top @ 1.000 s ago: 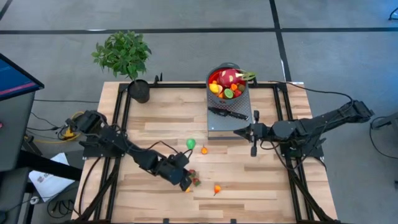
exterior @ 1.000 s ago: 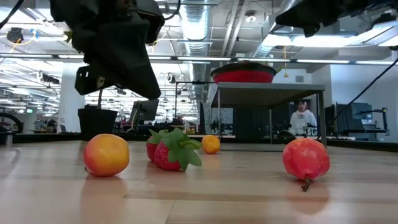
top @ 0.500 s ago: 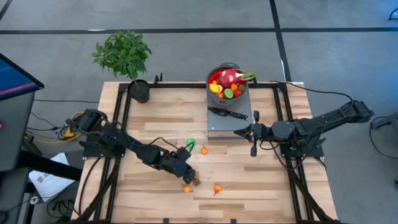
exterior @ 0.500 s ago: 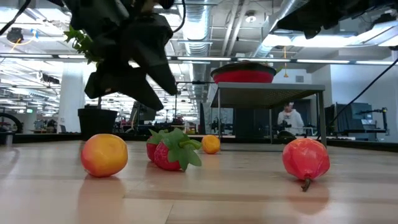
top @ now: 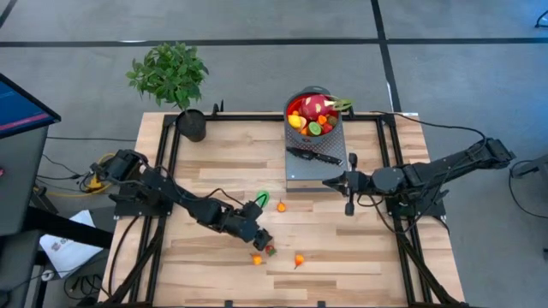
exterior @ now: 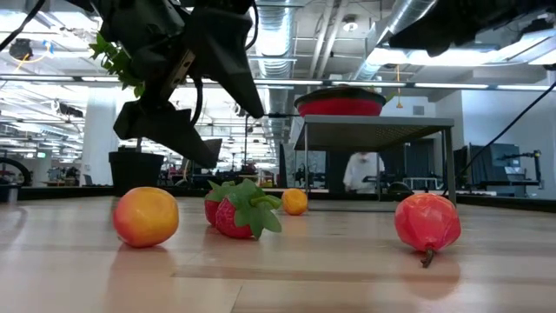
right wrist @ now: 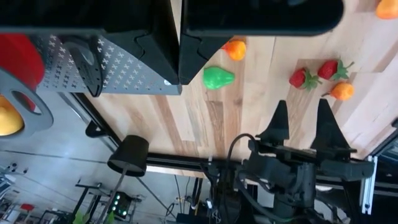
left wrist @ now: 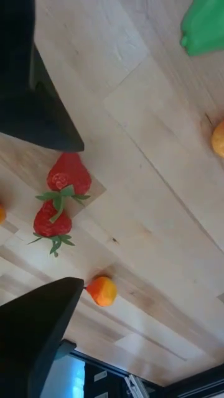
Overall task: Pick & Place Fruit
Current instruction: Put the strawberry into the red colander on the shelf
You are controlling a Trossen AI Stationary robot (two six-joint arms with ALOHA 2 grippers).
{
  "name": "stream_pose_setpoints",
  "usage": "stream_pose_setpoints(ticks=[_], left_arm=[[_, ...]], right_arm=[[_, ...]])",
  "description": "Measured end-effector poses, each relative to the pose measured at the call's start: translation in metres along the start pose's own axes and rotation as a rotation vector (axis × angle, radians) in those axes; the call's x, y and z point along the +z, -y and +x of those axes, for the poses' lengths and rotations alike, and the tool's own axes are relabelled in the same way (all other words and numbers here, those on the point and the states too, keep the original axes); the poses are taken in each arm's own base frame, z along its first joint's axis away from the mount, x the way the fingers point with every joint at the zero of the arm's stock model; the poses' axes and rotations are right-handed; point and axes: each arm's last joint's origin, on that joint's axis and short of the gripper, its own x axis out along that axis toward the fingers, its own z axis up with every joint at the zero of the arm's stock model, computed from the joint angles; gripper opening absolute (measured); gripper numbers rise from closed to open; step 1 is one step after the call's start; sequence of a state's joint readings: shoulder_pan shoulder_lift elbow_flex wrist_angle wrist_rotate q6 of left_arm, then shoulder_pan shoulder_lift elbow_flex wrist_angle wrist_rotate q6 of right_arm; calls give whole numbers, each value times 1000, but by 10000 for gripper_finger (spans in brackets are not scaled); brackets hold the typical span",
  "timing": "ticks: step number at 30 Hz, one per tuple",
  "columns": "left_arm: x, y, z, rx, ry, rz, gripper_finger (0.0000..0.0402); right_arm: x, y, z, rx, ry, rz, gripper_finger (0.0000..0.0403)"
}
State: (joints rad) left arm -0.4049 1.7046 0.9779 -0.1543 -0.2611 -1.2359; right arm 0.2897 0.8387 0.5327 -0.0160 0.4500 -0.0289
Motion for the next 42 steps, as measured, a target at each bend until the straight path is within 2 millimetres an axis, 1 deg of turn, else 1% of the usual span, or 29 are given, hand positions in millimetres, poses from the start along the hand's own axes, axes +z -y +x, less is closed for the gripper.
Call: stream_pose_setpoints(ticks=[4,12,16,21,25,30,32,37,42], left_arm=[[0,1,0,-6,2,-2,349],[1,2,0,-23,8,1,341],[1,3,0,-31,12,96,341],[2,4,0,-38,13,88,341],[10,9,-1,-110,19,-15,336],[24,21,-4,-251,90,-71,327],[30,25,-6,-272,106,-84,324],[45,39,-12,-315,154,-49,319],[55,47,-17,-327,208,-12,319]], right_arm=[[-2,0,0,1,-18,-16,0],[-4,0,0,1,-35,-25,0],[-4,0,0,1,-35,-25,0],[-4,0,0,0,-34,-24,0],[-4,1,0,-5,-35,-23,0],[-4,1,0,-5,-35,-45,0],[-4,1,0,-5,-35,-45,0],[-4,1,0,-4,-42,-49,0],[-6,1,0,-3,-58,-57,0]])
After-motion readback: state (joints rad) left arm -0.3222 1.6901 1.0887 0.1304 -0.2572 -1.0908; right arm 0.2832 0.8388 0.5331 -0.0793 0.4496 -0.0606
